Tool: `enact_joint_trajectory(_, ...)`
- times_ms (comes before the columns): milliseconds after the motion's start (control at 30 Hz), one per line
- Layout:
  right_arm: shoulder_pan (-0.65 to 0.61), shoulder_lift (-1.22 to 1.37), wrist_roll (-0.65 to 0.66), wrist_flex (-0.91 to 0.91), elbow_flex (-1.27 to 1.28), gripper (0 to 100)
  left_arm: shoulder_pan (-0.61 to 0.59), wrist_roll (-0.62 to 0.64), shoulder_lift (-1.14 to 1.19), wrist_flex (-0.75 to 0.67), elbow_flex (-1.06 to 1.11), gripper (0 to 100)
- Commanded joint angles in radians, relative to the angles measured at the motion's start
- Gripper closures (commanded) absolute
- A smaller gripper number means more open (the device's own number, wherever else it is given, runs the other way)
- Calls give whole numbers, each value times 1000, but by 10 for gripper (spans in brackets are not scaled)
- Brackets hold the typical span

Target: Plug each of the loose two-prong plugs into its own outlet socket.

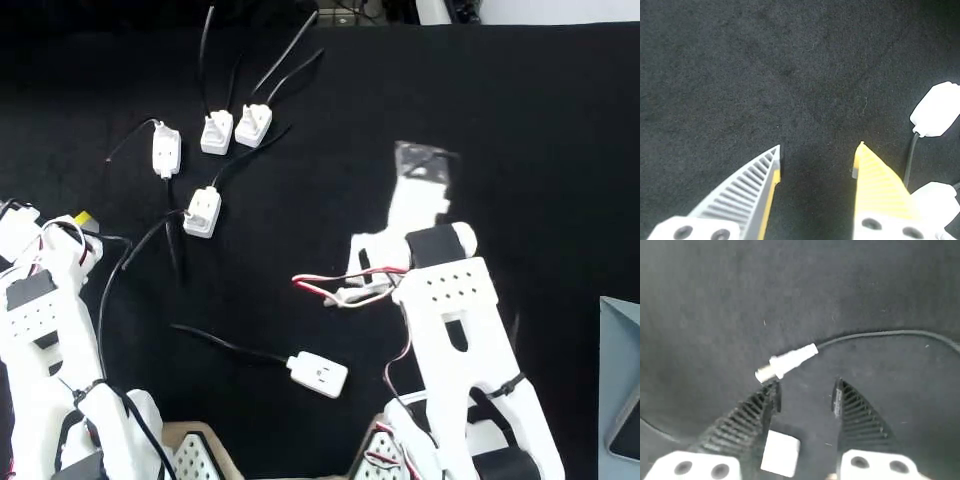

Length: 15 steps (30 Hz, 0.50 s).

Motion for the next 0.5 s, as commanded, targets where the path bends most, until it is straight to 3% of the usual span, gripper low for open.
enact_joint_trajectory(0,-9,-16,-172,-55,2,825,-1,2,-26,-18,-15,762)
enact_joint_trajectory(267,-80,15,-207,-310,171,825,-2,2,-26,-18,-15,762)
enact_joint_trajectory(467,-107,125,-262,-334,139,825,-2,2,-25,-18,-15,762)
